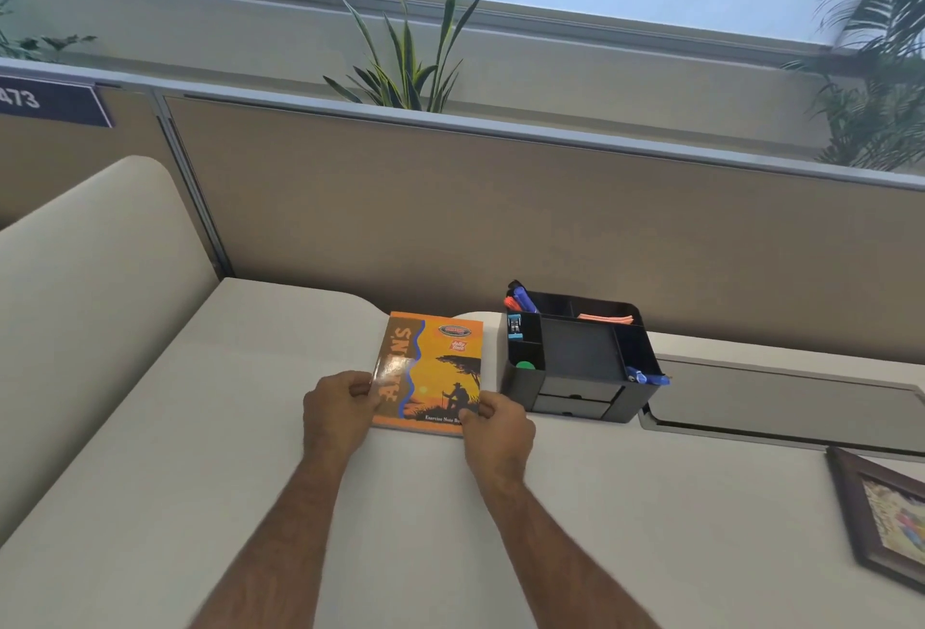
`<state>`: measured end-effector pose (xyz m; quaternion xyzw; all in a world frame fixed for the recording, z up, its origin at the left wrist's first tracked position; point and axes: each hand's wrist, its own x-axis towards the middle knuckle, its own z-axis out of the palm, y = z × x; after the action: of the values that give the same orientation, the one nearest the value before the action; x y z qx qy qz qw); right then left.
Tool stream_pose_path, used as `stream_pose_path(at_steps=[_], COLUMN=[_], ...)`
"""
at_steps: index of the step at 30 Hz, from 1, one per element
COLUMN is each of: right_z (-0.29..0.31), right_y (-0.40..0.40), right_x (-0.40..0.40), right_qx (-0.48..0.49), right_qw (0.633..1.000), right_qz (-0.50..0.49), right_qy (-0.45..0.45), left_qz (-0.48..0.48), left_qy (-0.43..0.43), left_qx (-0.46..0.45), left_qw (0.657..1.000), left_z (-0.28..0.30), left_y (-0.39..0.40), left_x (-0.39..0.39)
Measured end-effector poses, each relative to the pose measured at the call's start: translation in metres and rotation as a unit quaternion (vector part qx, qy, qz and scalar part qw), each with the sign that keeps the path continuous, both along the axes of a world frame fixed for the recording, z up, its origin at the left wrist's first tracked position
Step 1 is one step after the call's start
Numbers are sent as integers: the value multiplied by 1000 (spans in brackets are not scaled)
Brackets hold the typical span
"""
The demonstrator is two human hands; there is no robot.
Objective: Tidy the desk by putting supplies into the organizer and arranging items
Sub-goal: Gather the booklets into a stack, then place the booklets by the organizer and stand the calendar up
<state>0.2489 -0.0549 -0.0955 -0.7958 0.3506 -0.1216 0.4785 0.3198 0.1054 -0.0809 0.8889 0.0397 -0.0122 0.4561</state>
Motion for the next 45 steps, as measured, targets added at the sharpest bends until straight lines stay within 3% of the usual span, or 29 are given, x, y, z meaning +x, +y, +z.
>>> stream_pose_path(at_steps=[14, 30, 37, 42, 45], right_z=[-3, 8, 11, 27, 35], right_y=[-2, 1, 16, 42, 65], right_x=[-22, -153, -210, -246, -270], right_qx=[-34, 26, -10, 63, 161], right_qw=[999, 999, 995, 984, 962], right_qz=[7, 17, 85, 141, 165], right_qy=[-26, -12, 44, 83, 148], left_qz=[37, 23, -2, 47, 91], left_qy=[-5, 22, 54, -3, 7], left_qx=[-41, -39, 5, 59, 135], left_qw=[998, 999, 999, 997, 987], left_z=[-11, -8, 1, 23, 29], left_y=[3, 39, 72, 121, 164], left_x=[-19, -119, -162, -176, -185])
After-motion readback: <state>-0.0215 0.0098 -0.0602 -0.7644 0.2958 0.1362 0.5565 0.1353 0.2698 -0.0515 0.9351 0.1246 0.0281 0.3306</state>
